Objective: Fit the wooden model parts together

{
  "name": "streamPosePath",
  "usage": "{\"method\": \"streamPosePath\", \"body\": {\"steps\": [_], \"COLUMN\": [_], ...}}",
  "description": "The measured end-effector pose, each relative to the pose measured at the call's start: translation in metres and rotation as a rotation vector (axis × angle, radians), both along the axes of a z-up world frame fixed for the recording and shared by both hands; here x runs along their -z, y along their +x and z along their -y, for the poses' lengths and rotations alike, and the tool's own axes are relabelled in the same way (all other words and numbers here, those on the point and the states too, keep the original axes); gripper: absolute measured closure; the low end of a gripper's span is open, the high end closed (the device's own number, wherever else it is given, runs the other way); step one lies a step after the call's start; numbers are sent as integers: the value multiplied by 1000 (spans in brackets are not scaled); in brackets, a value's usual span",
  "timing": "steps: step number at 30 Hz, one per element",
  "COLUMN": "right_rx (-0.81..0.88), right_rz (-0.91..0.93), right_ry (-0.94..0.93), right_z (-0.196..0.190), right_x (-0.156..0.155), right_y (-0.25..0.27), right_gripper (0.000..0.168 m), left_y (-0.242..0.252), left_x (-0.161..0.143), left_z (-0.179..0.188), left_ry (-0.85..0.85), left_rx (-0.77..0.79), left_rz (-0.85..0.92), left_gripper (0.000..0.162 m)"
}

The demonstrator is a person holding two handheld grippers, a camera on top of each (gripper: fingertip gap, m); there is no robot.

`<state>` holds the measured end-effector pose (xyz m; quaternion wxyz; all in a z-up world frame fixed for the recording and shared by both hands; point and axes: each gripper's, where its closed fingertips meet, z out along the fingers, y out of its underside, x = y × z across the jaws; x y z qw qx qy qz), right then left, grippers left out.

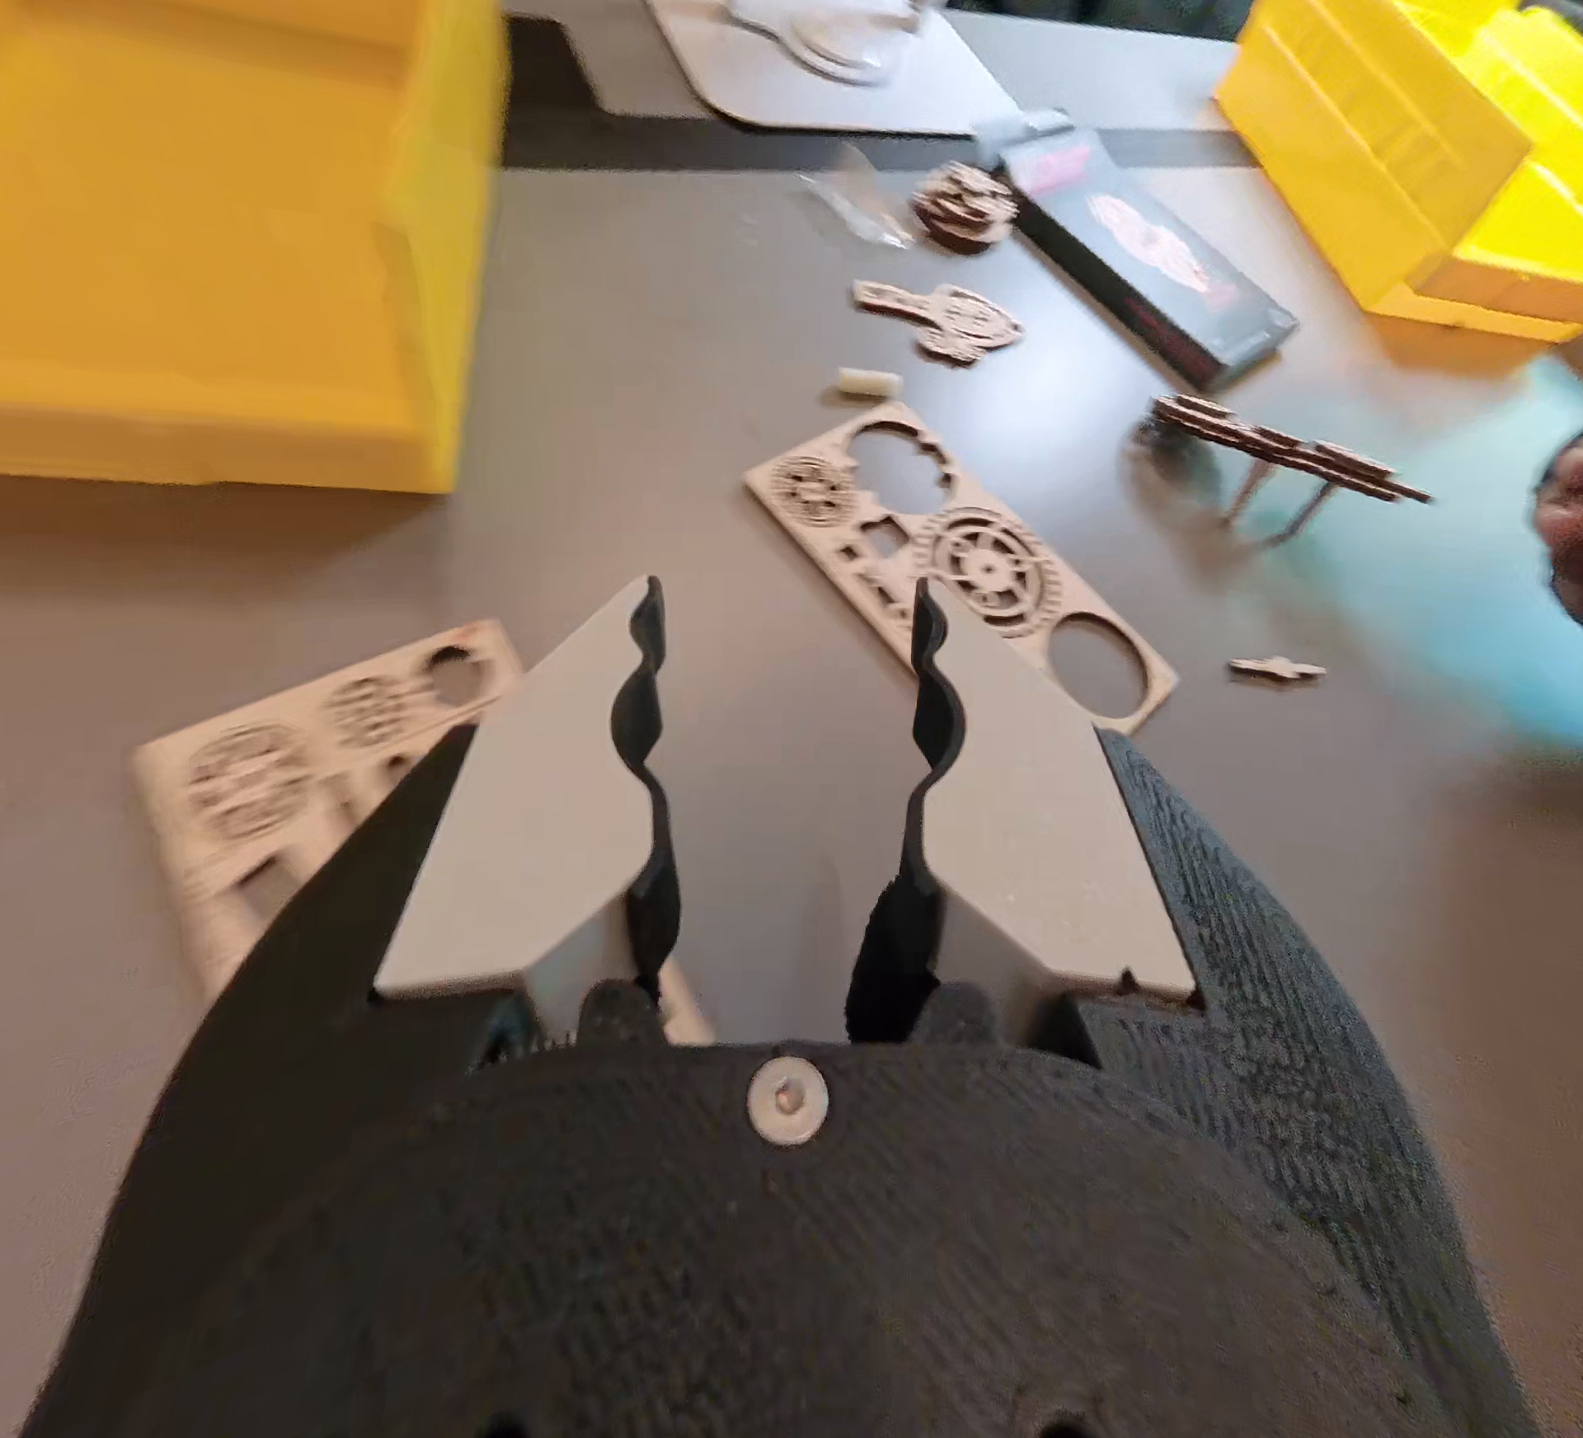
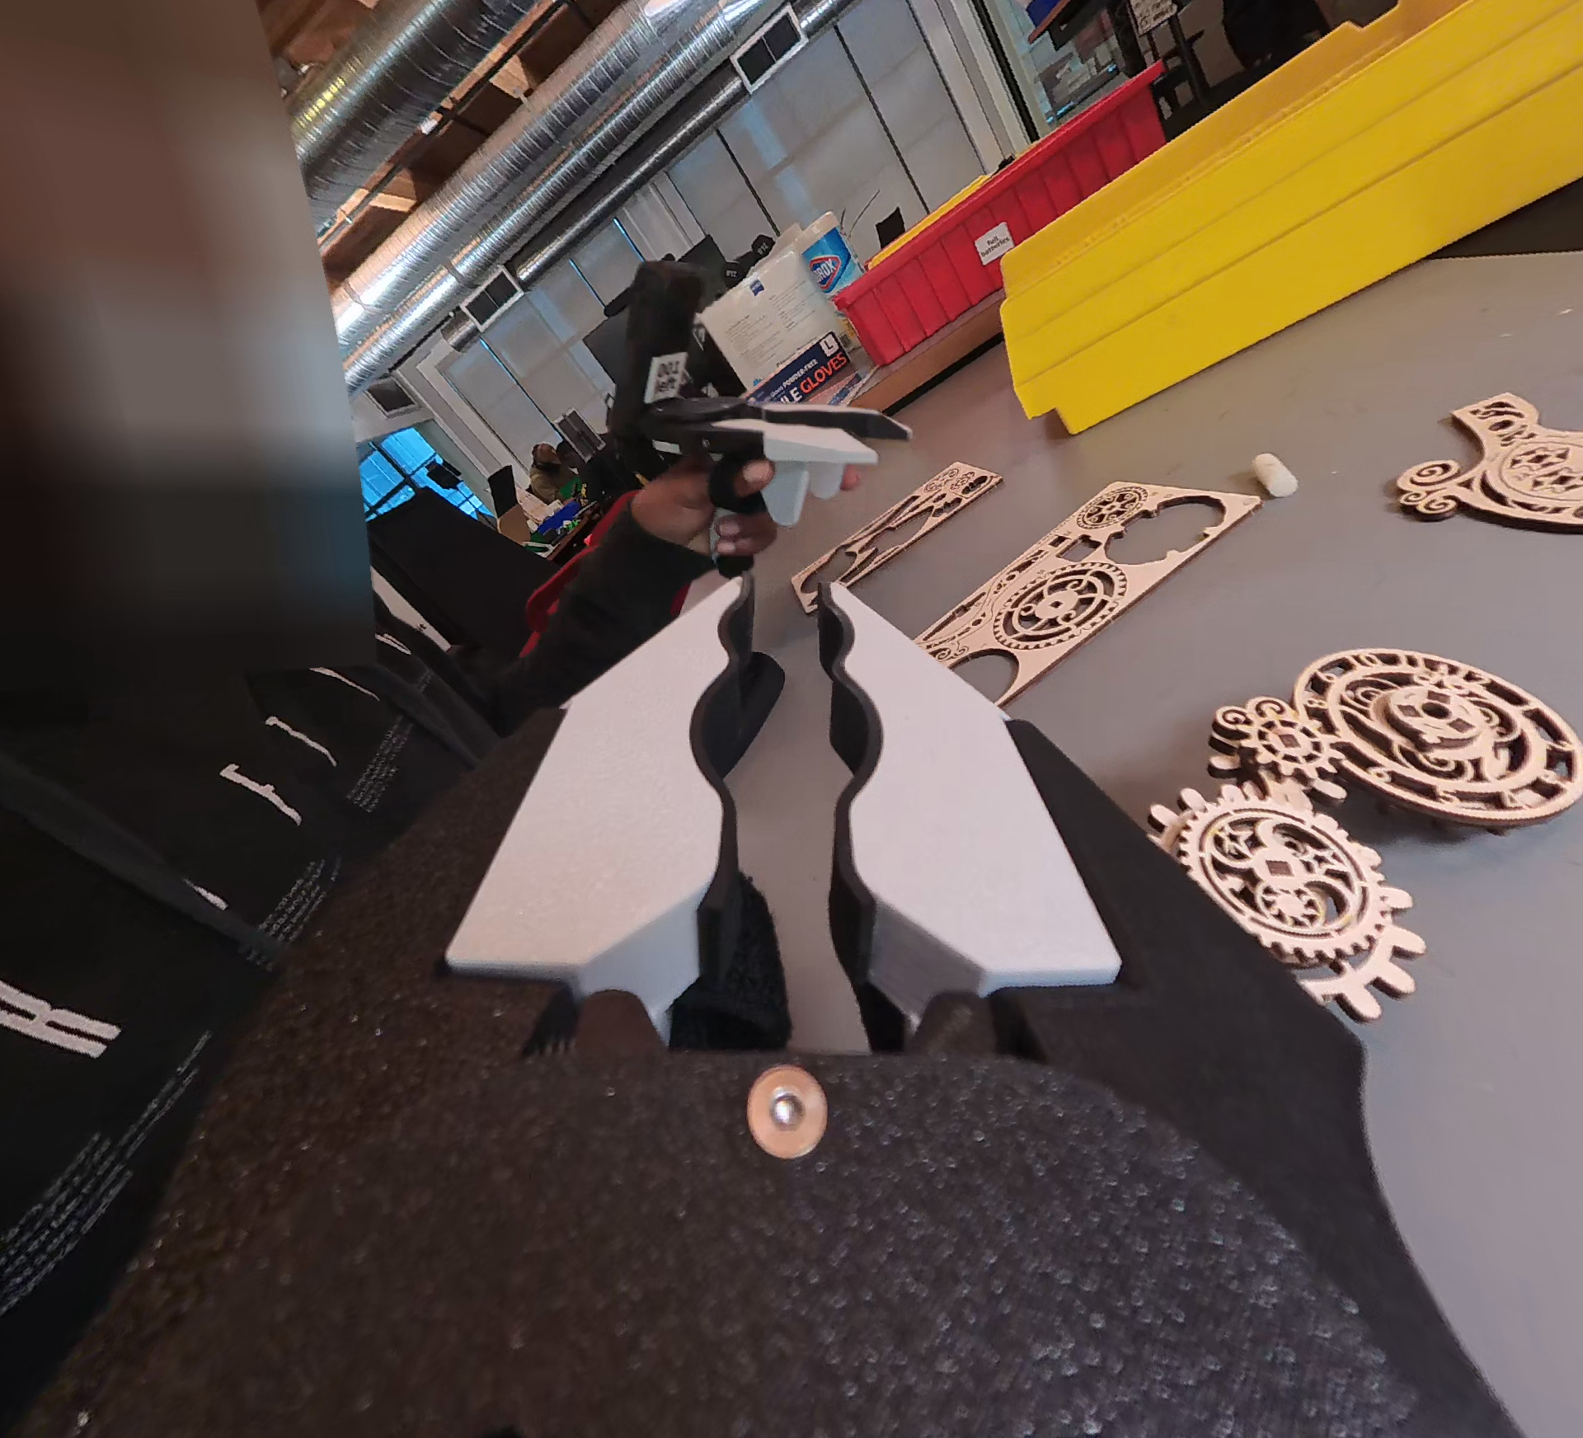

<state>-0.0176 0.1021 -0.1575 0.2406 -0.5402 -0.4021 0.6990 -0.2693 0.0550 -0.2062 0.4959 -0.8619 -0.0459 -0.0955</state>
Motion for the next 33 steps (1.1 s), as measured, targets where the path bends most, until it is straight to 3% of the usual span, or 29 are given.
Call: {"method": "streamPosePath", "body": {"steps": [5, 10, 14, 23, 25, 27, 33], "right_rx": [5, 6, 12, 4, 7, 5, -22], "right_rz": [5, 19, 34, 62, 60, 57, 78], "right_ry": [23, 44, 62, 74, 86, 93, 123], "right_z": [0, 2, 3, 8, 9, 10, 21], "right_x": [0, 1, 4, 8, 6, 5, 10], "right_y": [3, 5, 4, 1, 1, 2, -3], "right_gripper": [155, 155, 155, 155, 155, 156, 156], "left_y": [-71, -94, -93, -78, -77, -81, -91], "left_x": [-5, 34, 61, 79, 79, 79, 65], "left_z": [50, 96, 125, 118, 119, 122, 123], "left_ry": [-65, -224, -342, -422, -450, -481, -474], "left_rx": [-172, -175, -166, -131, -88, -48, 109], "left_rz": [-109, -161, -161, -192, -226, -274, -469], "left_gripper": [98, 100, 114, 124, 145, 154, 157]}}
